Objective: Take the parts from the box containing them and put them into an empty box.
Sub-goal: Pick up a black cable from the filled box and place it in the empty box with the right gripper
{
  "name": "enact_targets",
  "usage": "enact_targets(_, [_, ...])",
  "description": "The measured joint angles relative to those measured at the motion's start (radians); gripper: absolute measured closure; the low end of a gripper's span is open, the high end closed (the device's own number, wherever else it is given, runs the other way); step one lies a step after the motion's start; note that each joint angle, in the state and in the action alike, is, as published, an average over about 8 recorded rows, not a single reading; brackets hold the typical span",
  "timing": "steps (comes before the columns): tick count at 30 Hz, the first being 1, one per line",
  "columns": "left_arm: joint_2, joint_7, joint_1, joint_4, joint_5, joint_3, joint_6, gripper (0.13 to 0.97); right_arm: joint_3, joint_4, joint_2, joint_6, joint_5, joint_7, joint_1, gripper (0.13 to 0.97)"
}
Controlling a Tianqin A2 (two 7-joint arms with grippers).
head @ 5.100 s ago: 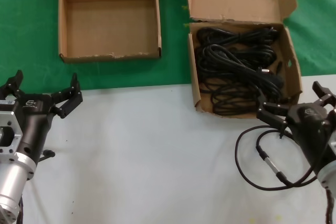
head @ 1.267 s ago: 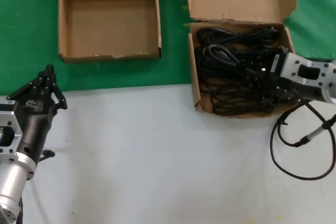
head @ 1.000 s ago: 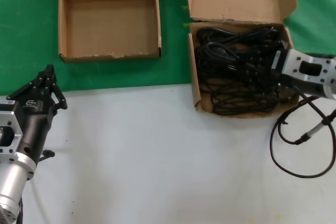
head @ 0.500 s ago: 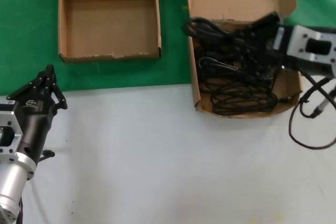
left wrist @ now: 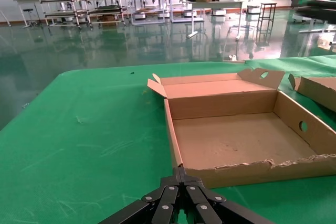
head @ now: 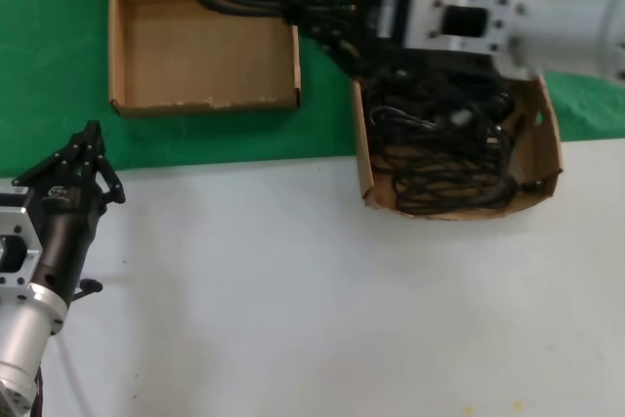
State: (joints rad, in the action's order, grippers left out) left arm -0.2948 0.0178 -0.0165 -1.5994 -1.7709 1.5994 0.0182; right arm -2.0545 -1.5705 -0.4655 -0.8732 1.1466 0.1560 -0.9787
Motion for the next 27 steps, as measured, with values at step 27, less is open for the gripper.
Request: enact_targets(27, [0.0,0.0,0.0,0.0,0.0,0.0,0.0,0.952,-0.096,0.477,0.328,0.273,0.089,-0.4,-0.076,0.841])
